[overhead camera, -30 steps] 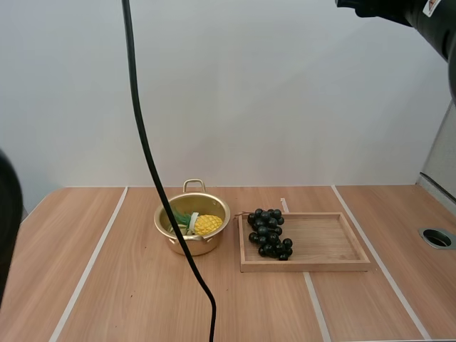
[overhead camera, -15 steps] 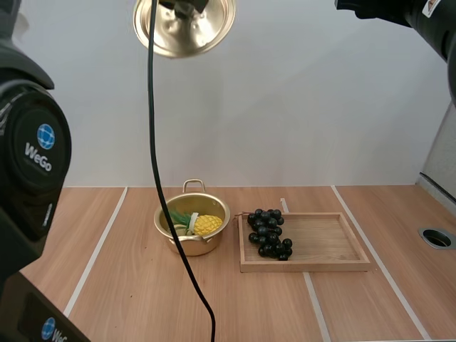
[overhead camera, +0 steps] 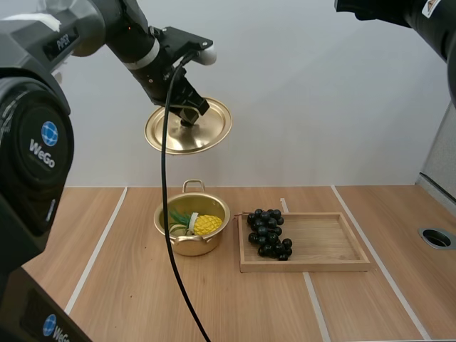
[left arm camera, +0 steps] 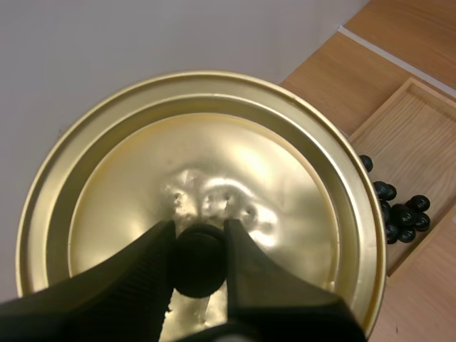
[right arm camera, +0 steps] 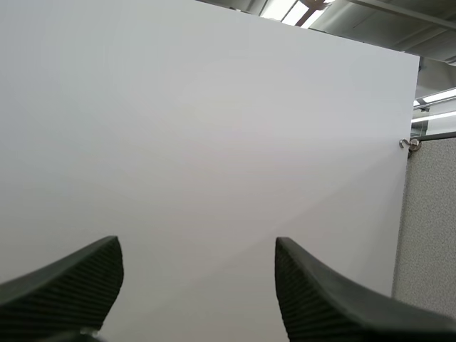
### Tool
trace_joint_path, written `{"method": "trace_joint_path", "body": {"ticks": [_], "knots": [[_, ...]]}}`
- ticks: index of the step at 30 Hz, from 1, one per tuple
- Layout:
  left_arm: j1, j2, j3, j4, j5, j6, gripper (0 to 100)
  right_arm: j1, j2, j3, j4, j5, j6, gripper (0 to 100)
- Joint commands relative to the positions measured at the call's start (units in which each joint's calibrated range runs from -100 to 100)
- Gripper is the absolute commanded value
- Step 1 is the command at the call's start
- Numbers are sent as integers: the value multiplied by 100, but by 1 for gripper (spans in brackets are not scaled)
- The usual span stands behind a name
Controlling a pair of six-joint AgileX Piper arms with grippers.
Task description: Open the pot, put the pineapple inside, and close it
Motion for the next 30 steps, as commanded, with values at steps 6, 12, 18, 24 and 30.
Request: {"method": "trace_joint_path", "body": {"ticks": [6, 12, 18, 24, 30], "knots": [[10, -27, 636, -64, -132, 117, 0, -28, -65, 13, -40, -36, -56, 100], [10, 135, 791, -64, -57, 117, 0, -28, -65, 13, -40, 34, -56, 100], [10, 298, 791, -64, 0, 117, 0, -28, -65, 13, -40, 149, -56, 100], [10, 628, 796, -49, -119, 117, 0, -28, -65, 13, -40, 149, -56, 100], [10, 719, 1190, -60, -888, 176, 0, -28, -65, 13, -163, 153, -56, 100]]}}
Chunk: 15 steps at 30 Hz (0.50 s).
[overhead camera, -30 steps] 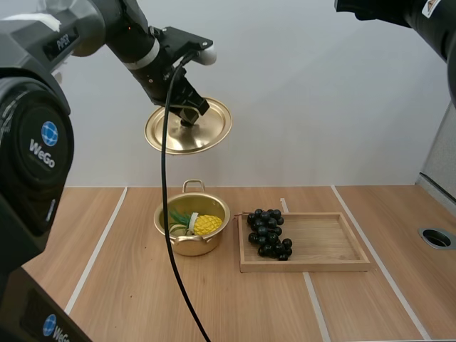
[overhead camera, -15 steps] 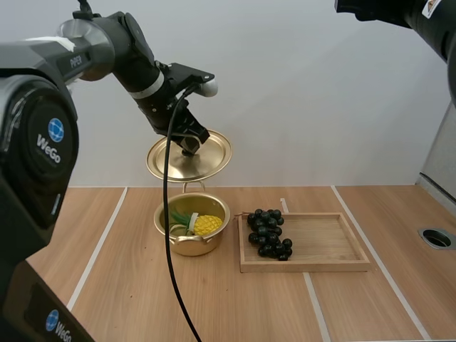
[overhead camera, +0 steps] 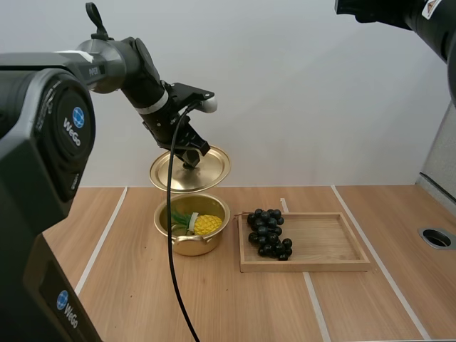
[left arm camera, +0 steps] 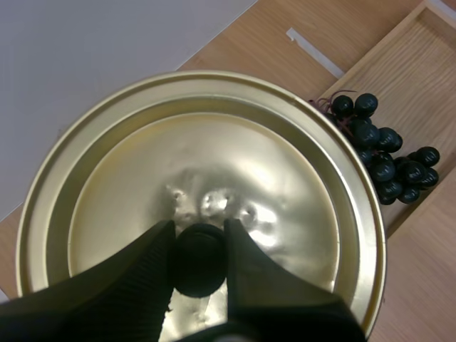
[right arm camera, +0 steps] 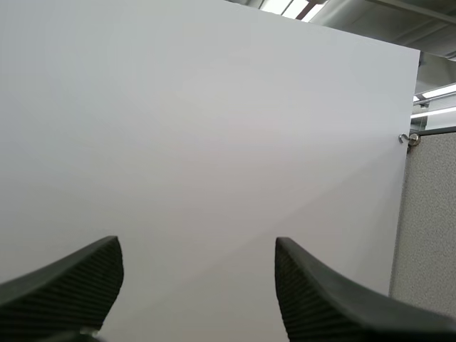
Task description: Open the pot, put the pineapple inside, and close it
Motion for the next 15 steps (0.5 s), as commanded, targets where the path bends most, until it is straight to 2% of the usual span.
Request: {"method": "trace_joint_path", "body": {"ticks": [1, 15], "knots": [[10, 17, 223, -60, -352, 125, 0, -28, -65, 13, -136, 15, -56, 100], [10, 17, 1064, -50, -863, 224, 0, -28, -53, 13, -161, 15, -56, 100]]}}
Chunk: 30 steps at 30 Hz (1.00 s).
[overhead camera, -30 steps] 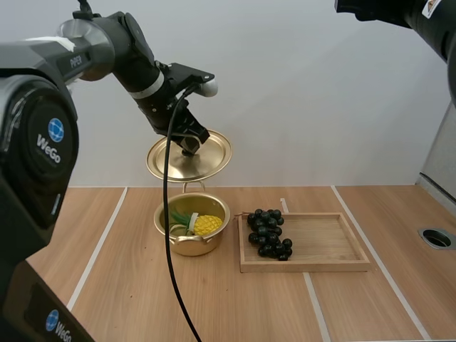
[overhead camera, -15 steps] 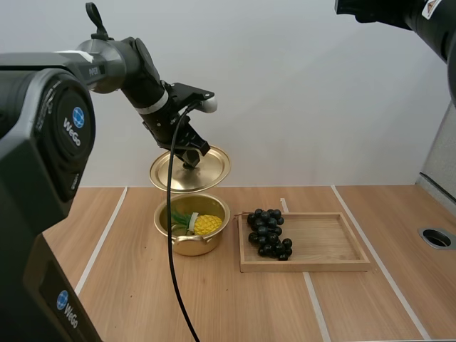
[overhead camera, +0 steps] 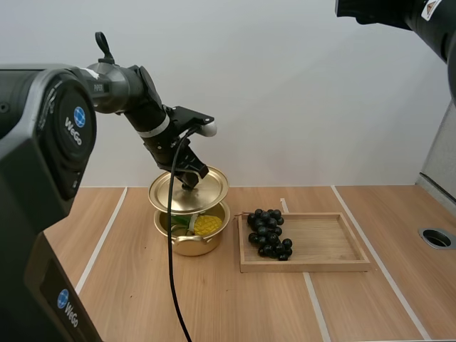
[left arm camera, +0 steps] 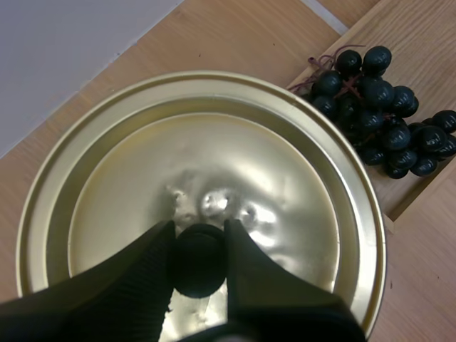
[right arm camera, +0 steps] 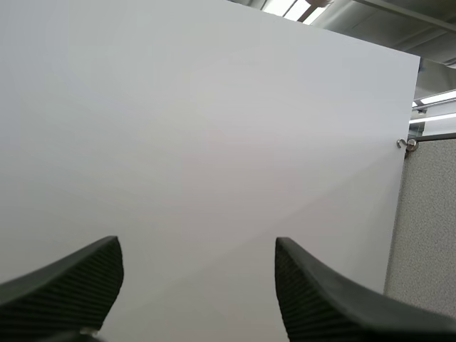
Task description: Open the pot, put the pineapple inside, and close it
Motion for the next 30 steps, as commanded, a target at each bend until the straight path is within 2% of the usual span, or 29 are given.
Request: {"method": "trace_joint_path", "body": {"ticks": [1, 9, 21, 30], "knots": [[10, -26, 233, -61, -306, 20, 0, -28, -53, 13, -43, 15, -56, 100], [10, -26, 634, -73, -941, 104, 0, -28, -53, 13, -43, 15, -56, 100], [10, -26, 805, -419, -1120, 176, 0, -28, -53, 13, -43, 15, -56, 100], [10, -26, 1031, -391, -1309, 319, 0, -28, -53, 13, -43, 15, -56, 100]]}}
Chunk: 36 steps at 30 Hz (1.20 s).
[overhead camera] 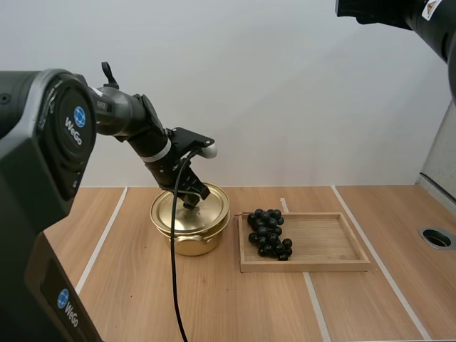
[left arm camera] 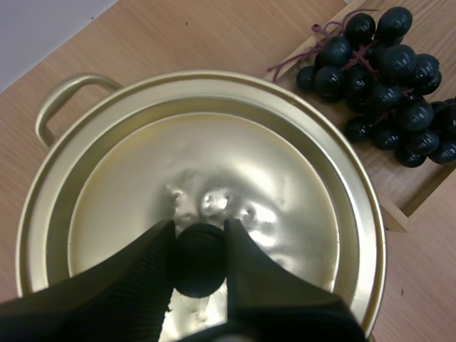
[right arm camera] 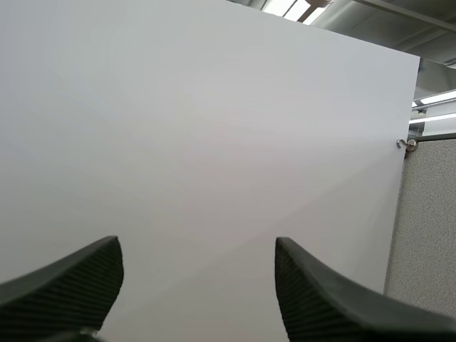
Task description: Open the pot, put the pineapple inside, and close it
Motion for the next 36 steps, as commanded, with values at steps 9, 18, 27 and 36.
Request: {"method": "trace_joint_path", "body": {"ticks": [9, 18, 27, 36], "knots": [[10, -26, 24, -110, -61, 81, 0, -28, -53, 13, -43, 15, -56, 100], [10, 121, 24, -40, 422, 81, 0, -28, -53, 13, -43, 15, -56, 100], [10, 561, 24, 5, 187, 81, 0, -28, -52, 13, -33, 15, -56, 100], [10, 561, 24, 5, -749, 94, 0, -28, -52, 13, -44, 164, -56, 100]]}}
